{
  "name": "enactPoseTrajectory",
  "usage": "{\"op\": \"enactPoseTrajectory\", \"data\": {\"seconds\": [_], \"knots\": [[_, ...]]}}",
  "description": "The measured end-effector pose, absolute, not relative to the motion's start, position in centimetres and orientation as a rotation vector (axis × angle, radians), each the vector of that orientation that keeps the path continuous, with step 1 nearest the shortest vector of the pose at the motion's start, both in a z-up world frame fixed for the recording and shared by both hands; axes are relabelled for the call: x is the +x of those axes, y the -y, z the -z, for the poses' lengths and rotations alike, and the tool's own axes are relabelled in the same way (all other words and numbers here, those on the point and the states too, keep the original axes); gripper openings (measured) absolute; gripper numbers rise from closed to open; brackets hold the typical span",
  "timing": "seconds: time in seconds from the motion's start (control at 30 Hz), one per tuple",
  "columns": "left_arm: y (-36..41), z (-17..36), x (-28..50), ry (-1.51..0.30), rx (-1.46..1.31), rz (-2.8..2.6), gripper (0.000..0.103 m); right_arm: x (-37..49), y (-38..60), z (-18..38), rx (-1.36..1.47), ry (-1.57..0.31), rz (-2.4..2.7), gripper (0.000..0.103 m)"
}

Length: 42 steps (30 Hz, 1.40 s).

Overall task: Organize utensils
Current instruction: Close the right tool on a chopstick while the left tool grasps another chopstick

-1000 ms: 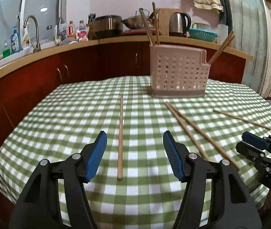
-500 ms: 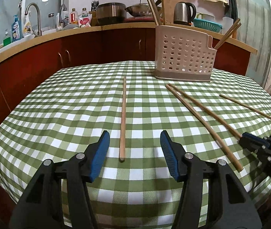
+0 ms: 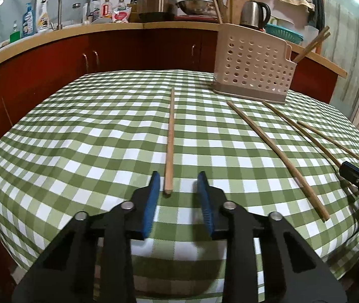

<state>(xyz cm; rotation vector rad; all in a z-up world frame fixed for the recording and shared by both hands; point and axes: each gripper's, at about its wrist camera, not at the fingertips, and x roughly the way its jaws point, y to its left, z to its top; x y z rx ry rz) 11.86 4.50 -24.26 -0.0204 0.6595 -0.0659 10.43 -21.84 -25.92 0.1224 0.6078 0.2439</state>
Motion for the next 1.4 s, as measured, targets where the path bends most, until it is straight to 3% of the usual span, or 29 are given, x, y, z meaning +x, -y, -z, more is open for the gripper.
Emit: {"op": "enactPoseTrajectory", "data": {"seconds": [0.1,0.43,0.7,1.4], "knots": [[-4.8,24.4,11.8,-0.650,-0.032,0.056,0.018,10.4,21.7,25.9,0.121,-0.605,-0.252,0.007],[-4.8,24.5,12.6,-0.639,-0.030,0.055,0.017,10.4,22.0,25.9,0.135,-0.602,-0.261,0.007],[-5.0,24.6,13.3,-0.633,-0.040,0.042,0.008,10.5,22.1,25.8,0.139,-0.600,-0.264,0.007],[-3.4,19.1,10.2,-0.455,0.075,0.057,0.007,9.1,23.0,22.1,0.123,-0.486,-0.250,0.007]]}}
